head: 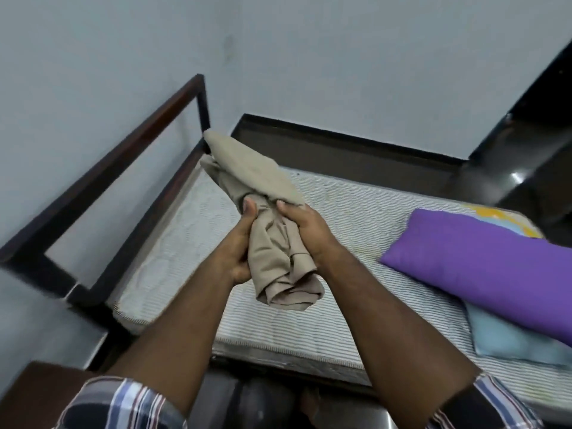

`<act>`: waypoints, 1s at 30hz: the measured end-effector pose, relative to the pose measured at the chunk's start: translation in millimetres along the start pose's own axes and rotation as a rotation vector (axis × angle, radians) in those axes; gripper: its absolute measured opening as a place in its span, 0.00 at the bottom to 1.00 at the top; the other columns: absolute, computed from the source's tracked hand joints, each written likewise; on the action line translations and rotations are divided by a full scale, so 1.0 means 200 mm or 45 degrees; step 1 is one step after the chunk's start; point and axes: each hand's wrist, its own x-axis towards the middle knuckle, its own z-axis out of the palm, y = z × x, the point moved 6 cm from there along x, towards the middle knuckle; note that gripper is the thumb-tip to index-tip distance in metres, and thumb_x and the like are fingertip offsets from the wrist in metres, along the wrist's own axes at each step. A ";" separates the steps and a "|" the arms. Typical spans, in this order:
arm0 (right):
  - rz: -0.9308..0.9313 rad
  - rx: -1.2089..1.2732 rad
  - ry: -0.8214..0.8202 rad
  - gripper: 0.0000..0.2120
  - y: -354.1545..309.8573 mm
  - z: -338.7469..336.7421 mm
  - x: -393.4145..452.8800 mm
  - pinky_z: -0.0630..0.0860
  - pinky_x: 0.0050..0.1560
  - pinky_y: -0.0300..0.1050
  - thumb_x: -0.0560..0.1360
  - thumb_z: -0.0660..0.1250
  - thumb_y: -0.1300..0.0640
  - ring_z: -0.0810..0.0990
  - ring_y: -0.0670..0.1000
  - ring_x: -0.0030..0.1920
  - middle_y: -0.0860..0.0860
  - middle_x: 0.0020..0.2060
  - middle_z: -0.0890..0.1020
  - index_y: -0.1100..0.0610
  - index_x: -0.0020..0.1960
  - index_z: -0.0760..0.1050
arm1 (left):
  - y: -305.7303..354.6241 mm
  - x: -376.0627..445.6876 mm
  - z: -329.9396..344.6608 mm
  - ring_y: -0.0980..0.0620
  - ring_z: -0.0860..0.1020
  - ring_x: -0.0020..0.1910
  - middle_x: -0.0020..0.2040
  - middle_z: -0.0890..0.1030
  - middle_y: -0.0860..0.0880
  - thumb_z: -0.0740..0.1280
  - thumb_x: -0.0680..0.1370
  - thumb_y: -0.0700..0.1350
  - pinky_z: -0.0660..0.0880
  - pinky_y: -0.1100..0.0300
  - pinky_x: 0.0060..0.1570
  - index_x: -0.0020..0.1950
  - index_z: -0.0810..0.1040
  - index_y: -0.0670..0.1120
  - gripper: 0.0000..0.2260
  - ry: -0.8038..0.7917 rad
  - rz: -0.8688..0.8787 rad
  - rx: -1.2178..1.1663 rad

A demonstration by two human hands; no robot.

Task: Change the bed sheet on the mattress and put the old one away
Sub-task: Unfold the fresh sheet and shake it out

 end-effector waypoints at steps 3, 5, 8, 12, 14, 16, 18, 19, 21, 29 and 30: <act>0.019 0.079 0.021 0.31 -0.09 -0.24 0.09 0.71 0.69 0.64 0.69 0.76 0.48 0.79 0.64 0.59 0.68 0.62 0.79 0.65 0.65 0.77 | -0.08 0.27 0.13 0.38 0.75 0.69 0.69 0.77 0.37 0.74 0.74 0.60 0.67 0.40 0.73 0.72 0.74 0.41 0.34 0.063 -0.072 0.150; 0.044 0.118 0.017 0.32 -0.14 -0.38 0.16 0.68 0.71 0.65 0.70 0.75 0.46 0.77 0.66 0.64 0.68 0.63 0.77 0.65 0.65 0.77 | -0.09 0.45 0.15 0.39 0.80 0.63 0.64 0.80 0.37 0.76 0.73 0.54 0.72 0.40 0.69 0.69 0.77 0.40 0.29 0.213 -0.033 0.400; 0.078 0.198 0.014 0.31 -0.18 -0.59 0.26 0.66 0.74 0.64 0.72 0.74 0.47 0.74 0.66 0.68 0.68 0.66 0.76 0.66 0.67 0.76 | -0.11 0.68 0.21 0.38 0.82 0.59 0.58 0.83 0.36 0.72 0.73 0.49 0.75 0.39 0.65 0.63 0.79 0.37 0.22 0.300 0.047 0.610; 0.072 0.315 0.080 0.32 -0.25 -0.80 0.39 0.67 0.73 0.62 0.70 0.74 0.50 0.76 0.63 0.65 0.68 0.66 0.75 0.68 0.67 0.75 | -0.17 0.90 0.27 0.40 0.82 0.58 0.55 0.83 0.37 0.66 0.79 0.44 0.78 0.45 0.61 0.61 0.79 0.38 0.14 0.311 0.036 0.666; 0.106 0.382 0.149 0.32 -0.25 -0.88 0.44 0.68 0.73 0.61 0.70 0.74 0.51 0.77 0.62 0.63 0.67 0.67 0.75 0.68 0.67 0.75 | -0.20 0.97 0.26 0.44 0.83 0.57 0.56 0.84 0.41 0.65 0.82 0.47 0.79 0.50 0.59 0.62 0.79 0.41 0.13 0.311 0.002 0.660; 0.137 0.435 0.234 0.25 -0.25 -0.96 0.48 0.72 0.70 0.58 0.75 0.70 0.53 0.80 0.61 0.59 0.67 0.63 0.78 0.69 0.66 0.75 | -0.20 1.03 0.23 0.49 0.83 0.56 0.54 0.86 0.44 0.62 0.84 0.48 0.79 0.56 0.54 0.63 0.78 0.43 0.13 0.357 -0.031 0.597; 0.104 0.469 0.302 0.18 -0.27 -1.02 0.51 0.76 0.63 0.53 0.81 0.64 0.54 0.82 0.58 0.52 0.63 0.54 0.82 0.67 0.63 0.77 | -0.18 1.07 0.20 0.50 0.78 0.63 0.53 0.83 0.41 0.56 0.86 0.44 0.77 0.61 0.53 0.62 0.77 0.41 0.13 0.449 -0.012 0.461; 0.072 0.455 0.360 0.17 -0.29 -1.07 0.53 0.77 0.61 0.53 0.81 0.63 0.54 0.83 0.58 0.51 0.62 0.52 0.83 0.65 0.62 0.78 | -0.16 1.09 0.18 0.49 0.73 0.66 0.55 0.81 0.40 0.53 0.86 0.42 0.76 0.62 0.56 0.62 0.75 0.40 0.13 0.516 -0.003 0.400; 0.034 0.287 0.574 0.15 -0.34 -1.19 0.55 0.79 0.61 0.55 0.78 0.68 0.51 0.84 0.58 0.51 0.60 0.51 0.85 0.62 0.55 0.83 | -0.10 1.10 0.13 0.44 0.73 0.62 0.55 0.79 0.43 0.53 0.87 0.44 0.72 0.54 0.59 0.64 0.73 0.40 0.13 0.589 -0.053 0.506; 0.118 -0.909 1.091 0.35 -0.39 -1.51 0.61 0.71 0.68 0.45 0.70 0.75 0.49 0.75 0.55 0.66 0.53 0.67 0.75 0.54 0.74 0.68 | 0.24 1.25 -0.15 0.42 0.80 0.52 0.53 0.81 0.42 0.57 0.85 0.44 0.73 0.47 0.63 0.59 0.76 0.39 0.11 0.760 0.120 0.701; 0.094 -0.928 0.965 0.33 -0.39 -1.41 0.65 0.69 0.67 0.37 0.71 0.76 0.49 0.75 0.53 0.66 0.52 0.65 0.76 0.53 0.72 0.70 | 0.26 1.26 -0.16 0.46 0.79 0.45 0.46 0.81 0.45 0.56 0.86 0.45 0.75 0.49 0.58 0.53 0.77 0.43 0.12 0.767 0.044 0.650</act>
